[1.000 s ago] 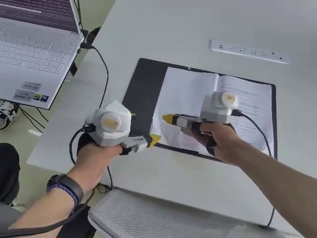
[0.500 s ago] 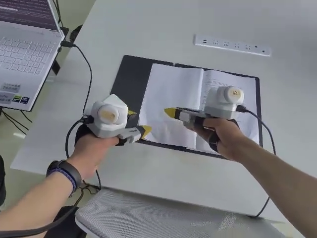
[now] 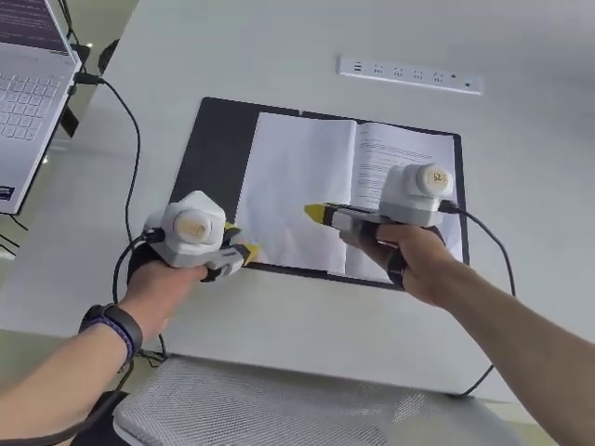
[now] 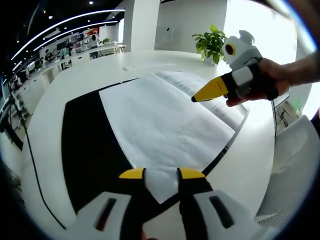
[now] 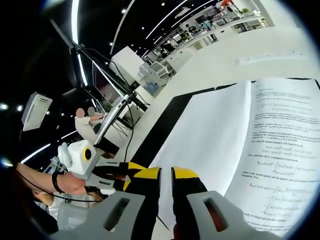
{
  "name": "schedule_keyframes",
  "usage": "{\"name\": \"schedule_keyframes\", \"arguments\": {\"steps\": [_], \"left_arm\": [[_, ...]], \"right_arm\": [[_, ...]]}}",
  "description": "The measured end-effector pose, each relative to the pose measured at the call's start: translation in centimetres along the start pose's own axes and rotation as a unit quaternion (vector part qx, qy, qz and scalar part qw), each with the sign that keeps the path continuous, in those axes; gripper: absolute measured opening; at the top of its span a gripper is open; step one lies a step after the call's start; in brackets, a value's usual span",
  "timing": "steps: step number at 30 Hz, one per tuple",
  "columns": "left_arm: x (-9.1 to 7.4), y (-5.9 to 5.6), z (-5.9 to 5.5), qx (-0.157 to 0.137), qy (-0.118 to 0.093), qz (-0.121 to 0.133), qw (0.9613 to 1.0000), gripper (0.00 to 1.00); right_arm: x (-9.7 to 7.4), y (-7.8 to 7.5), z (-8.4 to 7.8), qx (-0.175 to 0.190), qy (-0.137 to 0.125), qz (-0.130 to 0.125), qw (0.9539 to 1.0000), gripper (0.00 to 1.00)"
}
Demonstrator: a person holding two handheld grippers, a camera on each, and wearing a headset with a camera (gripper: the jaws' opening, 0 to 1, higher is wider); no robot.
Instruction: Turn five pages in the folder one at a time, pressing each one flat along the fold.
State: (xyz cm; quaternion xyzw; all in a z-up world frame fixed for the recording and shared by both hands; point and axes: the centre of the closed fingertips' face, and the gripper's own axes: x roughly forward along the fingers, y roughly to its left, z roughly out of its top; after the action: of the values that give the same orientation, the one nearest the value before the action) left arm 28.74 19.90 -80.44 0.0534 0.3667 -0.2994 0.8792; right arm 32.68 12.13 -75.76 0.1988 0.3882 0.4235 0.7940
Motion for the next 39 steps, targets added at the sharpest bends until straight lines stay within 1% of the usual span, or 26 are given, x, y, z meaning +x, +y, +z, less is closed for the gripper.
{"name": "schedule_keyframes", "arguments": {"steps": [4, 9, 13, 19, 21, 23, 27, 29, 30, 31, 32, 35, 38, 39], "left_arm": [[0.1, 0.0, 0.0, 0.017, 0.005, 0.002, 0.9998, 0.23], [0.2, 0.1, -0.1, 0.014, 0.004, 0.007, 0.9999, 0.24], [0.2, 0.2, -0.1, 0.014, 0.004, 0.006, 0.9999, 0.23], [0.2, 0.3, -0.1, 0.013, 0.005, 0.004, 0.9999, 0.23], [0.3, 0.3, -0.1, 0.009, 0.005, 0.004, 0.9999, 0.23], [0.3, 0.2, -0.1, 0.010, 0.006, 0.002, 0.9999, 0.24], [0.4, 0.3, -0.2, 0.009, 0.007, 0.001, 0.9999, 0.25], [0.4, 0.3, -0.2, 0.008, 0.007, 0.002, 0.9999, 0.24], [0.4, 0.4, -0.2, 0.007, 0.006, 0.002, 1.0000, 0.25], [0.4, 0.3, -0.2, 0.003, 0.006, 0.001, 1.0000, 0.25], [0.5, 0.4, -0.2, -0.006, 0.004, 0.000, 1.0000, 0.26], [0.5, 0.4, -0.3, -0.002, 0.004, -0.001, 1.0000, 0.27], [0.5, 0.3, -0.3, -0.003, 0.004, -0.001, 1.0000, 0.28], [0.6, 0.3, -0.3, -0.005, 0.003, -0.001, 1.0000, 0.28]], "right_arm": [[-0.2, -0.7, 0.1, -0.001, 0.001, -0.004, 1.0000, 0.06], [-0.3, -1.6, 0.7, -0.004, 0.000, -0.007, 1.0000, 0.06], [-0.2, -2.9, 1.1, -0.006, 0.005, -0.015, 0.9999, 0.06], [-0.1, -4.8, 2.8, -0.004, -0.004, -0.028, 0.9996, 0.06], [0.0, -5.4, 3.3, -0.013, -0.003, -0.033, 0.9994, 0.06], [0.1, -5.9, 3.6, -0.015, -0.003, -0.035, 0.9993, 0.06], [0.3, -7.1, 4.7, -0.008, -0.018, -0.042, 0.9989, 0.05], [0.4, -7.6, 5.0, -0.003, -0.022, -0.045, 0.9987, 0.04], [0.5, -7.8, 5.0, -0.002, -0.022, -0.047, 0.9987, 0.04], [0.4, -8.2, 5.1, 0.001, -0.023, -0.055, 0.9982, 0.03], [0.4, -8.4, 5.2, 0.001, -0.025, -0.057, 0.9980, 0.01], [0.3, -8.7, 4.9, 0.002, -0.025, -0.056, 0.9981, 0.00], [0.4, -8.9, 4.2, -0.003, -0.012, -0.059, 0.9982, 0.00], [0.3, -8.9, 4.3, -0.002, -0.017, -0.059, 0.9981, 0.00]]}}
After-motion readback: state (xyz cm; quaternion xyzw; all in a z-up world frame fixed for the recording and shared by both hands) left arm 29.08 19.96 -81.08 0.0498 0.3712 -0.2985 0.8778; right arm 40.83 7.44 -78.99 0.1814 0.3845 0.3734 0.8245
